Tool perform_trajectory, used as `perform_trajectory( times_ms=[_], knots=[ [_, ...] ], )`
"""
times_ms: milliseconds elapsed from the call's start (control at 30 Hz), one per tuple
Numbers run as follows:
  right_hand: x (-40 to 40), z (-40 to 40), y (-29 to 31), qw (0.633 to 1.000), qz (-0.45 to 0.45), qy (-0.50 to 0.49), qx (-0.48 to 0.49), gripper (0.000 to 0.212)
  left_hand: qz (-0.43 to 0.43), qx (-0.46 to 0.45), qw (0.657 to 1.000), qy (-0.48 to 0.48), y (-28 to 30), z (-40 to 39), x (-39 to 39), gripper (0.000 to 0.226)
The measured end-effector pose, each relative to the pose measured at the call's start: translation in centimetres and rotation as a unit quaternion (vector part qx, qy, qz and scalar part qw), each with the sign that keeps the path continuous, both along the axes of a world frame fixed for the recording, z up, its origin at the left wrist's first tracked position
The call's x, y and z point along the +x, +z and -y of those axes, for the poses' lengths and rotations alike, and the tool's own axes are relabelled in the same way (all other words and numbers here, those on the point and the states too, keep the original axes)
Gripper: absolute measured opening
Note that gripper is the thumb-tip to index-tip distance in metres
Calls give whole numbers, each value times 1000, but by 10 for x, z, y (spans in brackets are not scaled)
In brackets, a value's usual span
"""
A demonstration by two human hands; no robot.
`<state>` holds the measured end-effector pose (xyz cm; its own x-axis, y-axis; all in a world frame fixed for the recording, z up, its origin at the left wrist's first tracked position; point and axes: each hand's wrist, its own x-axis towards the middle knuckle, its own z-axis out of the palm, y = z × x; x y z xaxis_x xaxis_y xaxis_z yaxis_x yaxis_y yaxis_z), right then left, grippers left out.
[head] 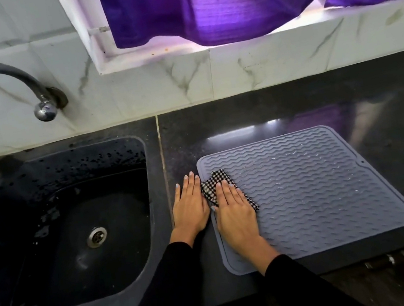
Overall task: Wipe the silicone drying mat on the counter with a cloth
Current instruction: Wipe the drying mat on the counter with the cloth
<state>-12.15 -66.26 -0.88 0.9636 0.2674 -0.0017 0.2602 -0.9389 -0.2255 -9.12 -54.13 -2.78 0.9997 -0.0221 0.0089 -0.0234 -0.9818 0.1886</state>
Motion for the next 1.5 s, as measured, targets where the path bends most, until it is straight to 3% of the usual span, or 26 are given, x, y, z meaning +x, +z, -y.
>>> perform_trajectory(
  times_ms=[167,233,333,367,433,467,500,567,633,767,833,1033,1167,1200,1267,1300,1333,1433,1500],
  knots=[
    [10,3,-5,996,92,-17,8,45,19,-9,1000,-3,-3,0,-3,86],
    [11,8,4,996,69,-24,47,57,24,-12,1000,-1,-4,1,-4,86],
    [20,22,27,992,0,-39,120,34,25,-29,999,3,-3,1,-3,85],
    [31,31,36,978,-56,-71,186,27,26,-38,999,11,-2,2,-2,82],
    [55,50,55,906,-192,-131,354,19,30,-54,998,31,3,5,1,71],
    [65,57,60,884,-202,-144,397,23,30,-60,997,40,7,8,4,68],
    [74,61,65,888,-190,-149,391,25,28,-63,997,46,9,10,8,68],
    [82,60,67,947,-93,-133,278,22,19,-63,996,52,11,14,18,69],
    [74,52,59,981,-39,-97,163,27,3,-56,997,59,7,16,25,72],
    [40,35,7,998,10,-14,54,44,29,-24,995,92,-5,17,28,86],
    [36,36,-6,997,26,-3,66,54,44,-23,994,93,-9,17,29,87],
    [55,60,4,986,41,14,158,51,57,-30,993,98,-9,17,31,83],
    [66,74,17,985,-23,-18,172,41,51,-23,993,102,-11,16,30,84],
    [74,78,19,972,-62,-36,225,36,52,-26,993,101,-11,16,29,84],
    [93,88,33,898,-192,-94,385,27,48,-27,993,101,-11,15,29,85],
    [100,93,39,862,-226,-123,437,23,48,-29,993,101,-10,15,29,85],
    [107,99,45,857,-217,-140,446,21,49,-33,993,102,-10,15,30,85],
    [102,103,54,957,-60,-124,257,29,52,-45,992,104,-10,15,31,85],
    [84,96,43,985,-23,-85,149,35,56,-46,992,108,-10,16,31,85]
  ],
)
